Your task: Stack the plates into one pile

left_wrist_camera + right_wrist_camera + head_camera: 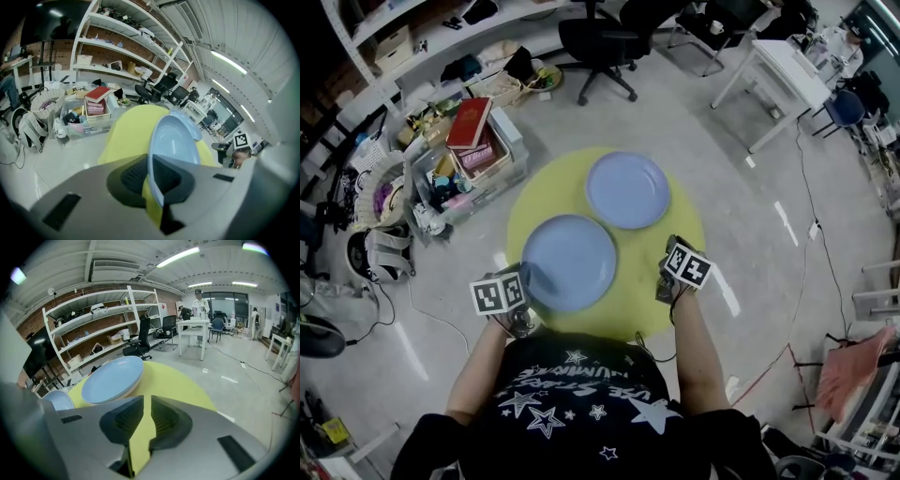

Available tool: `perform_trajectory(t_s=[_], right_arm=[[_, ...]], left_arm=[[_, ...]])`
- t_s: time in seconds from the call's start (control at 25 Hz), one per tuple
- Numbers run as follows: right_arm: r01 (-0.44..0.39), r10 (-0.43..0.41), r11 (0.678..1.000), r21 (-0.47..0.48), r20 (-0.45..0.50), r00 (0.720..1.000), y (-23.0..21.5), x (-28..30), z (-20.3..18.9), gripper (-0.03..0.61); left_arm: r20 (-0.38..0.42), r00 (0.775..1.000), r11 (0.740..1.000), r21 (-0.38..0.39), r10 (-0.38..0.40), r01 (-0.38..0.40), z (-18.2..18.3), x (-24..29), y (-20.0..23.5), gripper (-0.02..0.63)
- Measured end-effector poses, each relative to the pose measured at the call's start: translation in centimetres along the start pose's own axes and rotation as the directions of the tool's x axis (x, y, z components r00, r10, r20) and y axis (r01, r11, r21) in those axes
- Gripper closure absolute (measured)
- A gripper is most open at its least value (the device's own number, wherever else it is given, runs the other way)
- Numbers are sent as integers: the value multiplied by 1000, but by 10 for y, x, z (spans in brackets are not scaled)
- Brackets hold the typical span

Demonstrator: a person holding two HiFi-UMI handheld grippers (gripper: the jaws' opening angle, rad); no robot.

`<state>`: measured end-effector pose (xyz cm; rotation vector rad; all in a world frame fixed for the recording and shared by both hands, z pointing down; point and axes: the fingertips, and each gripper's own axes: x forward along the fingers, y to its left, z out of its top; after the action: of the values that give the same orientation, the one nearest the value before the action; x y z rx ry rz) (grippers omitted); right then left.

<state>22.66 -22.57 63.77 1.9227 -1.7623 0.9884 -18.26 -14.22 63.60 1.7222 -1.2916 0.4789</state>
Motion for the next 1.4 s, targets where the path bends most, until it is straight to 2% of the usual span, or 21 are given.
perform_trajectory(t_s=[0.24, 0.36, 0.52, 0.72, 0.84, 1.08, 1.4], right_arm=[[9, -9, 999, 40, 3, 1000, -16, -15, -13, 523], [-11, 12, 999, 38, -19, 1000, -14, -19, -26, 523], [-92, 94, 995, 47, -47, 994, 0, -25, -42, 547], [-201, 202, 978, 54, -7, 979, 27, -41, -45, 561], [-238, 238, 970, 41, 14, 971, 39, -47, -42, 561], [-254, 253, 967, 17, 47, 966, 50, -60, -28, 561], [-205, 203, 978, 32, 58, 977, 37, -59, -21, 561]], left_arm=[[9, 999, 998, 45, -32, 32, 4, -5, -13, 581], [17, 998, 998, 38, -59, 58, 5, -6, -18, 581], [41, 995, 996, 11, -94, 94, 13, -8, -26, 581], [72, 989, 991, 23, -133, 131, 37, -9, -36, 580], [87, 984, 988, 30, -156, 154, 53, -3, -45, 580], [82, 976, 979, 50, -203, 199, 84, 18, -68, 580], [47, 969, 970, 43, -242, 240, 108, 54, -93, 580]])
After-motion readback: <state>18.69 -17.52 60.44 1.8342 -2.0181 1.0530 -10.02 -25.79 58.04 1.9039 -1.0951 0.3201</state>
